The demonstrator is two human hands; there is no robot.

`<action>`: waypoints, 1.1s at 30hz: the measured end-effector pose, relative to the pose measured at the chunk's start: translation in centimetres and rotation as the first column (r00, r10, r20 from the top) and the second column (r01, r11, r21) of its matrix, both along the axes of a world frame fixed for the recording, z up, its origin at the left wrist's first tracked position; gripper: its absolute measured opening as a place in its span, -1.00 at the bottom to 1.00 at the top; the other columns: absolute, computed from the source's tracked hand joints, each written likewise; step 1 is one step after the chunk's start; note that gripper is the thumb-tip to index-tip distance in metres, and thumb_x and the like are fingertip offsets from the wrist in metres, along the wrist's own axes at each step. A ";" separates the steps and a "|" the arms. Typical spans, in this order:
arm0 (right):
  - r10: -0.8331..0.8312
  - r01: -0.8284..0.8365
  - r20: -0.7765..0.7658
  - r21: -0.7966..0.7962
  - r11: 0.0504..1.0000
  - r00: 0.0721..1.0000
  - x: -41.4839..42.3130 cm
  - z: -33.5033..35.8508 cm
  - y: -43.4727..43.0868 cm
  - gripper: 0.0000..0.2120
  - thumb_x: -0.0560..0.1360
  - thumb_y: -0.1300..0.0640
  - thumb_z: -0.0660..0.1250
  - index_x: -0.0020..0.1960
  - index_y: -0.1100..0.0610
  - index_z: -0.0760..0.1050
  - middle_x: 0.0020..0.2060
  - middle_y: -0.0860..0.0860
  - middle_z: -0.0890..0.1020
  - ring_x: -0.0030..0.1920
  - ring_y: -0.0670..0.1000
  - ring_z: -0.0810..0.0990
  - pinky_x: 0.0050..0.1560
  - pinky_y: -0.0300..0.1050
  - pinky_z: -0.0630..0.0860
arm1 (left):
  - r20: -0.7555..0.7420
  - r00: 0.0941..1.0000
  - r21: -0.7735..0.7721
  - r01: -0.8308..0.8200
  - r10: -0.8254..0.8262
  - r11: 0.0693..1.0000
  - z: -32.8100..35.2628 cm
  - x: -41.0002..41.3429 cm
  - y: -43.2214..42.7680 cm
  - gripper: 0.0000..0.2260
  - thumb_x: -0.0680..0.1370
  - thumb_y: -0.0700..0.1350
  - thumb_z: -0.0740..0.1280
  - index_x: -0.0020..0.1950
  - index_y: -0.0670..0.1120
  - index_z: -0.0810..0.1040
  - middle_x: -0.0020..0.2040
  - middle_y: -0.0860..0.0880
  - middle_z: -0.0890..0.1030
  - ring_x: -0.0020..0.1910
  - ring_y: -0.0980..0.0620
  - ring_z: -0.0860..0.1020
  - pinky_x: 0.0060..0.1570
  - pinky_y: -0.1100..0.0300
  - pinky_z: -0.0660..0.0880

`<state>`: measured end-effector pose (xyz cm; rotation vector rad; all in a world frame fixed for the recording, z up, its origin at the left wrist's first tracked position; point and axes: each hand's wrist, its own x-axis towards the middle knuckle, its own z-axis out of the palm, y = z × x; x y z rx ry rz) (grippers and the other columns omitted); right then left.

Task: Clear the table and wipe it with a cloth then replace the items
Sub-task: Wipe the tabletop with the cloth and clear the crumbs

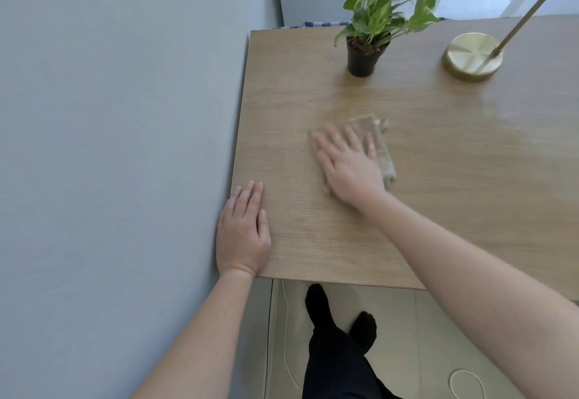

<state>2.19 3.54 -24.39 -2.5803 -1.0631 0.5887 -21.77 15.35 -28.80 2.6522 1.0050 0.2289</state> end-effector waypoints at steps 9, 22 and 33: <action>-0.179 0.186 0.094 -0.071 0.980 0.979 6.8 -0.1 -10.0 -0.52 0.73 -0.26 -0.16 0.65 -0.42 -0.02 0.71 -0.21 0.04 0.71 -0.03 -0.09 0.67 0.20 -0.25 | -0.007 1.000 -0.012 -0.010 0.010 1.000 0.3 0.4 -0.4 -0.49 0.70 -0.03 0.14 0.68 0.06 0.34 0.66 0.08 0.35 0.67 0.01 0.24 0.61 -0.05 0.27; 0.268 -0.259 0.098 -0.092 0.961 0.958 -4.8 -0.5 -11.7 -0.51 0.77 -0.24 -0.20 0.68 -0.38 -0.19 0.69 -0.29 -0.04 0.71 -0.09 -0.14 0.68 0.20 -0.21 | 0.015 1.000 0.001 -0.004 0.004 1.000 0.1 0.3 -0.2 -0.49 0.69 -0.03 0.14 0.67 0.03 0.37 0.65 0.04 0.39 0.65 -0.04 0.29 0.61 -0.05 0.28; 0.126 -0.118 0.075 -0.104 0.988 0.989 -8.7 -0.9 -7.1 -0.46 0.77 -0.19 -0.23 0.71 -0.21 -0.26 0.70 -0.21 -0.19 0.71 0.03 -0.25 0.66 0.24 -0.29 | 0.003 1.000 -0.010 -0.006 0.006 1.000 0.1 0.0 -0.2 -0.49 0.69 -0.01 0.13 0.68 0.07 0.35 0.66 0.07 0.36 0.66 0.00 0.26 0.61 -0.01 0.25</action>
